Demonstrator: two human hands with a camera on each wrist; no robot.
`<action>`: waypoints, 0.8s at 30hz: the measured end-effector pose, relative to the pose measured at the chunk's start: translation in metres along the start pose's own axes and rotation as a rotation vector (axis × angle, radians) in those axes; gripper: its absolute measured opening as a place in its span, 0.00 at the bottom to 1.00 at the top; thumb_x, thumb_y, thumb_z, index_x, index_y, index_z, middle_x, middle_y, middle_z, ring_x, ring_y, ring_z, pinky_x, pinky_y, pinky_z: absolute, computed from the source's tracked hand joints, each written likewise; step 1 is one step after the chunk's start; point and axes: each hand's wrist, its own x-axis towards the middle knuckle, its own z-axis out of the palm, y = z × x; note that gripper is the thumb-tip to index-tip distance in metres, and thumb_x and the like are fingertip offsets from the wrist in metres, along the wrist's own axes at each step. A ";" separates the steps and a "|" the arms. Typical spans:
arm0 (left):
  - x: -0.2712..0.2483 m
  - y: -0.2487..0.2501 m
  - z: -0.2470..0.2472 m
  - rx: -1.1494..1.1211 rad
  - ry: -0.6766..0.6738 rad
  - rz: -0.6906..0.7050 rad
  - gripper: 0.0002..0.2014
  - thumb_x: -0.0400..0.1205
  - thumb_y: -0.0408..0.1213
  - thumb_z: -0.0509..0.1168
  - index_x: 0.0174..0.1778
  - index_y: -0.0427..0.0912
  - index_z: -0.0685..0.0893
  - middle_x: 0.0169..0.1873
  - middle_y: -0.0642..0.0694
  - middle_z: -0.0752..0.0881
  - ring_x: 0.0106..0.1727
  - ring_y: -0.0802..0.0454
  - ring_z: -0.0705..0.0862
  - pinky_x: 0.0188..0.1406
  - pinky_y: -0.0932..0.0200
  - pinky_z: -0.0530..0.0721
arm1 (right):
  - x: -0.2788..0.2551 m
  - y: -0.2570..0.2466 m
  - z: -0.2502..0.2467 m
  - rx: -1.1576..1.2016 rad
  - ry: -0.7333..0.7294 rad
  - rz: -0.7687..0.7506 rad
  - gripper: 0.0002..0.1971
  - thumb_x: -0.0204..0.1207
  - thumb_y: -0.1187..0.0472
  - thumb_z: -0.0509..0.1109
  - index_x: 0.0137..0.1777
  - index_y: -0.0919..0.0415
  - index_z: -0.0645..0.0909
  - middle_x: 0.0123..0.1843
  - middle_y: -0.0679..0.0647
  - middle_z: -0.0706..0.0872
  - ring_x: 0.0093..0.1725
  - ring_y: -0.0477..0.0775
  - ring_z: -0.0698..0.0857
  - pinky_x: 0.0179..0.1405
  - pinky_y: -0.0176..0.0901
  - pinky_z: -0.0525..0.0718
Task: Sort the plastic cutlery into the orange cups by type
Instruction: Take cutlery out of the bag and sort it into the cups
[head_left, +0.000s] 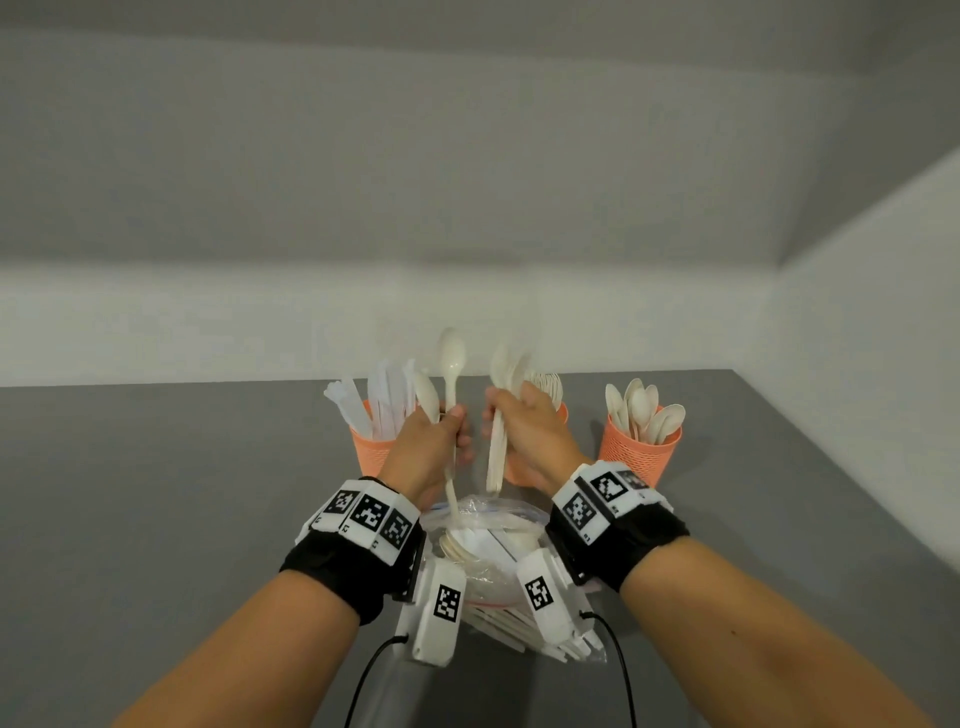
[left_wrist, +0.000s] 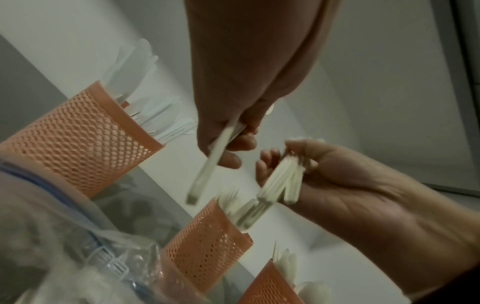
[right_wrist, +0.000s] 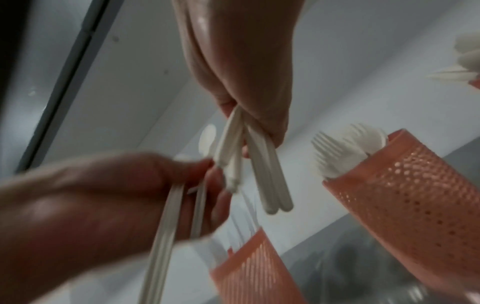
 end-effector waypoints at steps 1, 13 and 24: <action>0.003 0.001 -0.002 -0.007 0.020 -0.008 0.12 0.86 0.31 0.55 0.37 0.39 0.76 0.28 0.46 0.75 0.26 0.55 0.74 0.35 0.57 0.79 | 0.006 -0.005 -0.006 0.048 0.053 -0.009 0.05 0.81 0.61 0.62 0.43 0.60 0.75 0.36 0.55 0.81 0.35 0.51 0.81 0.39 0.42 0.84; 0.023 0.005 -0.014 -0.081 -0.038 0.054 0.14 0.87 0.37 0.54 0.36 0.42 0.76 0.26 0.49 0.75 0.27 0.56 0.74 0.37 0.60 0.77 | 0.073 0.011 -0.051 -0.189 0.339 -0.319 0.13 0.79 0.68 0.64 0.62 0.64 0.70 0.45 0.54 0.79 0.43 0.49 0.80 0.52 0.40 0.80; 0.021 0.006 -0.015 -0.099 -0.137 0.066 0.13 0.87 0.38 0.54 0.38 0.41 0.77 0.23 0.51 0.73 0.24 0.59 0.72 0.30 0.65 0.79 | 0.077 0.046 -0.059 -0.511 0.304 -0.356 0.09 0.84 0.56 0.57 0.53 0.60 0.75 0.54 0.57 0.76 0.57 0.59 0.78 0.61 0.49 0.75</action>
